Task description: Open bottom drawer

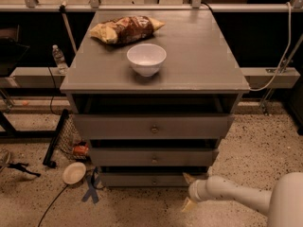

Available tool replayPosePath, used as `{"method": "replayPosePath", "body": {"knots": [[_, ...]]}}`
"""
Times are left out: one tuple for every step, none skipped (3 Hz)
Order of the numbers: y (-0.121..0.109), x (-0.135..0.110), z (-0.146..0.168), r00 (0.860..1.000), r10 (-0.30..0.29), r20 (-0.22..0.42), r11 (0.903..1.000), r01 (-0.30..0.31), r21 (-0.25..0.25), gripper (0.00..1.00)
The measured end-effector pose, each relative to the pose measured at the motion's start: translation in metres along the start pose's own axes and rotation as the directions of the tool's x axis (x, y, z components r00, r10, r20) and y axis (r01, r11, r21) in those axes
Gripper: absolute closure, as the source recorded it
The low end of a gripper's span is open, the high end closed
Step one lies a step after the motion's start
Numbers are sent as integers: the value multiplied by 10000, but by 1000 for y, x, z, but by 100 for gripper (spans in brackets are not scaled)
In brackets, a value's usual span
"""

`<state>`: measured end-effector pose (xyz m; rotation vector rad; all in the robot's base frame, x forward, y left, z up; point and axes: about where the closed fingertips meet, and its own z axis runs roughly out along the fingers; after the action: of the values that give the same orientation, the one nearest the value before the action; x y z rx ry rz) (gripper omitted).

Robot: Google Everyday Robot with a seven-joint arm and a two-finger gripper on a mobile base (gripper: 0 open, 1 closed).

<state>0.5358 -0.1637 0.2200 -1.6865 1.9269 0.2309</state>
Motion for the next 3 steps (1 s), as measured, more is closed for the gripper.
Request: {"method": "replayPosePath", "body": {"knots": [[-9,1,13,9997,-188,164,9998,189,-55,0],[-22,0,29,9982,-425,434,9990,430,-110,0],[-37,-2,46,9952,-631,743,9978,643,-129,0]]}}
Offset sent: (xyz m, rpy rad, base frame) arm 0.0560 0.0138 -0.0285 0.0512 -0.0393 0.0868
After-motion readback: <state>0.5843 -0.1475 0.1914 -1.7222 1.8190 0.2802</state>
